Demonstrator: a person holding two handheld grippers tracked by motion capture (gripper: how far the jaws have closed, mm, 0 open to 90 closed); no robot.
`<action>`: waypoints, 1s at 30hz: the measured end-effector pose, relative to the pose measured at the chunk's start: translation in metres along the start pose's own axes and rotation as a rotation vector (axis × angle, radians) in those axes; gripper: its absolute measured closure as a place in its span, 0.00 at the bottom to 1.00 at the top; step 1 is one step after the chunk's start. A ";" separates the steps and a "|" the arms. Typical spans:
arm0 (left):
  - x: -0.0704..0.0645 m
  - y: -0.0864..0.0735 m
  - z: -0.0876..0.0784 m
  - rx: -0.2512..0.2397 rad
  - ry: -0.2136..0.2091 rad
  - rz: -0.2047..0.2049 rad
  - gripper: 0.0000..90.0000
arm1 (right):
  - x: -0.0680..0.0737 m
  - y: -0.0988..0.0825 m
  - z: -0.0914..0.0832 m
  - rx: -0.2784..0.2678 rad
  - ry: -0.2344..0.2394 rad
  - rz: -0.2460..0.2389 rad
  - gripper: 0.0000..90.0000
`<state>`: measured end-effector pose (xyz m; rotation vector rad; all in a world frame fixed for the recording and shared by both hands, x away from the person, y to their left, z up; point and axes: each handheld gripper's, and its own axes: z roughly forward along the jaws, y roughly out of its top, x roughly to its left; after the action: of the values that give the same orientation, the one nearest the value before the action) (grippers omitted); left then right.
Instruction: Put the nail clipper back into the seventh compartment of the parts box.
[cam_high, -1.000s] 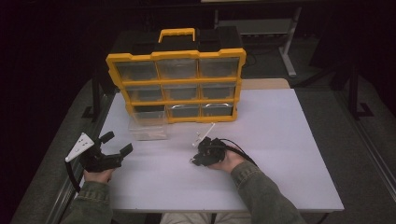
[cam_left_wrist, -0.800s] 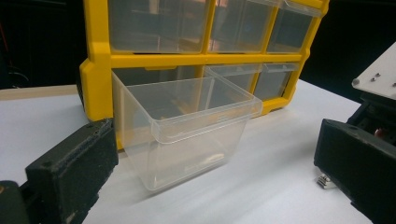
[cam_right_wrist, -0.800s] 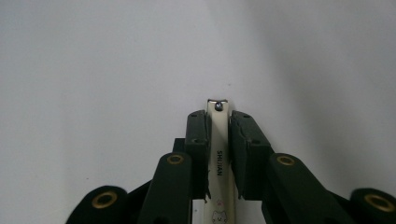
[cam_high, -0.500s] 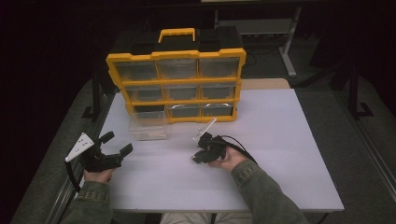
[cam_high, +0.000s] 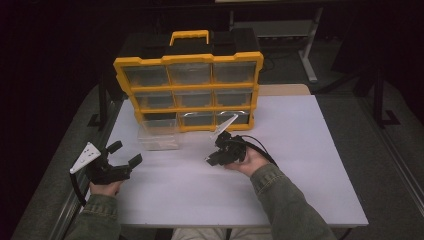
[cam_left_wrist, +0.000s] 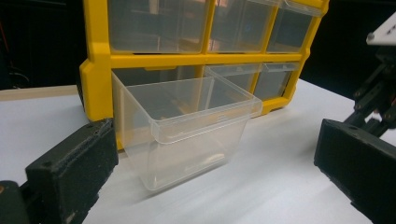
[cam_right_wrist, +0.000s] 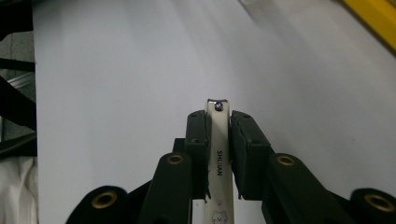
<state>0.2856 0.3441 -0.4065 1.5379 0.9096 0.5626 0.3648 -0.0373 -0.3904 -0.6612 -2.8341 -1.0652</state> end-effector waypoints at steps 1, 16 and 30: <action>0.000 0.000 0.000 0.000 0.000 0.000 0.00 | 0.000 0.002 -0.002 0.002 -0.002 0.000 0.85; 0.000 0.000 0.001 0.005 -0.003 0.010 0.00 | -0.001 0.034 -0.024 -0.025 -0.011 -0.028 0.85; -0.001 0.000 0.002 0.006 -0.006 0.010 0.00 | -0.002 0.071 -0.031 -0.026 -0.025 -0.066 0.85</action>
<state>0.2865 0.3427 -0.4069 1.5489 0.9006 0.5627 0.3923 -0.0101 -0.3227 -0.5908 -2.8869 -1.1135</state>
